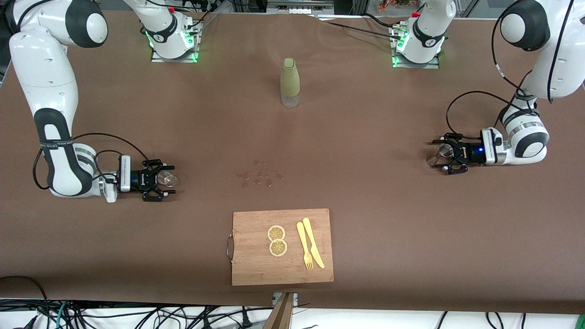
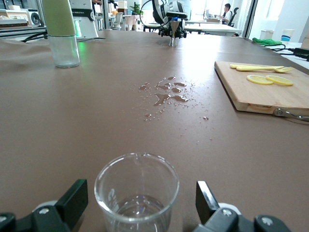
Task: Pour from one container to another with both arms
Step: 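Lift the glass cup and jigger, moving both grippers toward the table middle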
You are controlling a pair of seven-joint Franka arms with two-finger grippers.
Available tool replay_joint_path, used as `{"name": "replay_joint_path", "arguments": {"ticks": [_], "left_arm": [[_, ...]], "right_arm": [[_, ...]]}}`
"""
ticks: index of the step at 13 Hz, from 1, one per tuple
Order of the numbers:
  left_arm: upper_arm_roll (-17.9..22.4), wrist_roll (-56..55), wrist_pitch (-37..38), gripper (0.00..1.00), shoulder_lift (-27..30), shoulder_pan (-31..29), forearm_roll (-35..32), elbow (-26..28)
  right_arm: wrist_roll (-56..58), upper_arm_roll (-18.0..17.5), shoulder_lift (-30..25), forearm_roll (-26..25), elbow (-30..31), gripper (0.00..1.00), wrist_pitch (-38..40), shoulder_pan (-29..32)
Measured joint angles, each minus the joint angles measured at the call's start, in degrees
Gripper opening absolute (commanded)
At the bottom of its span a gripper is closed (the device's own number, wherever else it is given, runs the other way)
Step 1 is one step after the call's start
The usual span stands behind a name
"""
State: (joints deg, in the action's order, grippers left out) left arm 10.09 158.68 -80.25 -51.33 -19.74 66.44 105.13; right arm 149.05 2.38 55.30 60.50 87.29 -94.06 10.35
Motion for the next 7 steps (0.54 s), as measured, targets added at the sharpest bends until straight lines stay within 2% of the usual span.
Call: {"name": "replay_joint_path", "arguments": {"ticks": [3, 5, 7], "left_arm": [[0.0, 0.16, 0.34, 1.0, -0.23, 0.0, 0.0, 0.0], [0.04, 0.29, 1.05, 0.92, -0.24, -0.03, 0.0, 0.0], [0.09, 0.35, 1.44, 0.91, -0.24, -0.09, 0.0, 0.0]], "right_arm": [[0.3, -0.05, 0.19, 0.07, 0.14, 0.99, 0.42, 0.0], [0.46, -0.05, 0.4, 0.12, 0.14, 0.96, 0.5, 0.0], [0.54, -0.05, 0.46, 0.16, 0.14, 0.92, 0.62, 0.0]]}}
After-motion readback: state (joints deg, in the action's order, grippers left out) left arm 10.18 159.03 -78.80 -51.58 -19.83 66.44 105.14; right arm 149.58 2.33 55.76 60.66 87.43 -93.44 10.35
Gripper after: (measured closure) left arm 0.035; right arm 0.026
